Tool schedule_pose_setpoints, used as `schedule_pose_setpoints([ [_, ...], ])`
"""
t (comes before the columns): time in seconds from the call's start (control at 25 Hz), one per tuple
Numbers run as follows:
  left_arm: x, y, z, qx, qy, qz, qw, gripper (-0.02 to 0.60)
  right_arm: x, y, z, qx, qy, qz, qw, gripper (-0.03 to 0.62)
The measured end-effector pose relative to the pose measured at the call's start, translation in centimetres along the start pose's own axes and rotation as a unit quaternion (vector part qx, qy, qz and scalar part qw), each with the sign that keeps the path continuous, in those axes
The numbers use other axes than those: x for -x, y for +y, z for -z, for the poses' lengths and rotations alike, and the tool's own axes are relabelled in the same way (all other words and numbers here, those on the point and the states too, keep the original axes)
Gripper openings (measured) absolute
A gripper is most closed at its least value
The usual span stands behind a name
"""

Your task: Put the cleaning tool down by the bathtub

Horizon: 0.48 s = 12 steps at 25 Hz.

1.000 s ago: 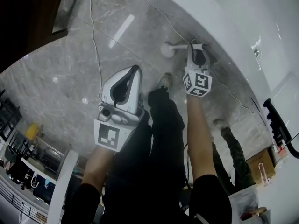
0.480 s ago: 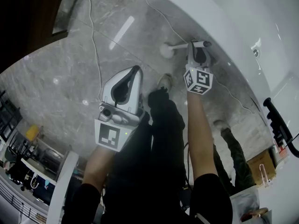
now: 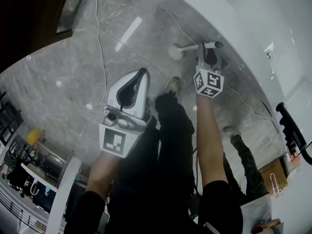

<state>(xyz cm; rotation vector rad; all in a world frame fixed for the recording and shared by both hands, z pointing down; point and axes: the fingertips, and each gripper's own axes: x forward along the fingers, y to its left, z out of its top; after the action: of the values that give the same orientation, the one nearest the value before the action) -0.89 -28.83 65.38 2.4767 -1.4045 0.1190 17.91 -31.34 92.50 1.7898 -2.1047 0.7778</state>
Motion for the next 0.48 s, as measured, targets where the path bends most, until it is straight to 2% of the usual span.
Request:
schedule_pose_setpoints([
  [0.24, 0.3, -0.1, -0.3, -0.001, -0.002, 0.002, 1.0000, 0.008, 0.1, -0.2, 0.1, -0.013, 0.000, 0.007, 1.000, 0.152],
  [0.48, 1.1, 0.1, -0.9, 0.004, -0.003, 0.001, 1.0000, 0.008, 1.2, -0.3, 0.1, -0.015, 0.006, 0.016, 1.000, 0.173],
])
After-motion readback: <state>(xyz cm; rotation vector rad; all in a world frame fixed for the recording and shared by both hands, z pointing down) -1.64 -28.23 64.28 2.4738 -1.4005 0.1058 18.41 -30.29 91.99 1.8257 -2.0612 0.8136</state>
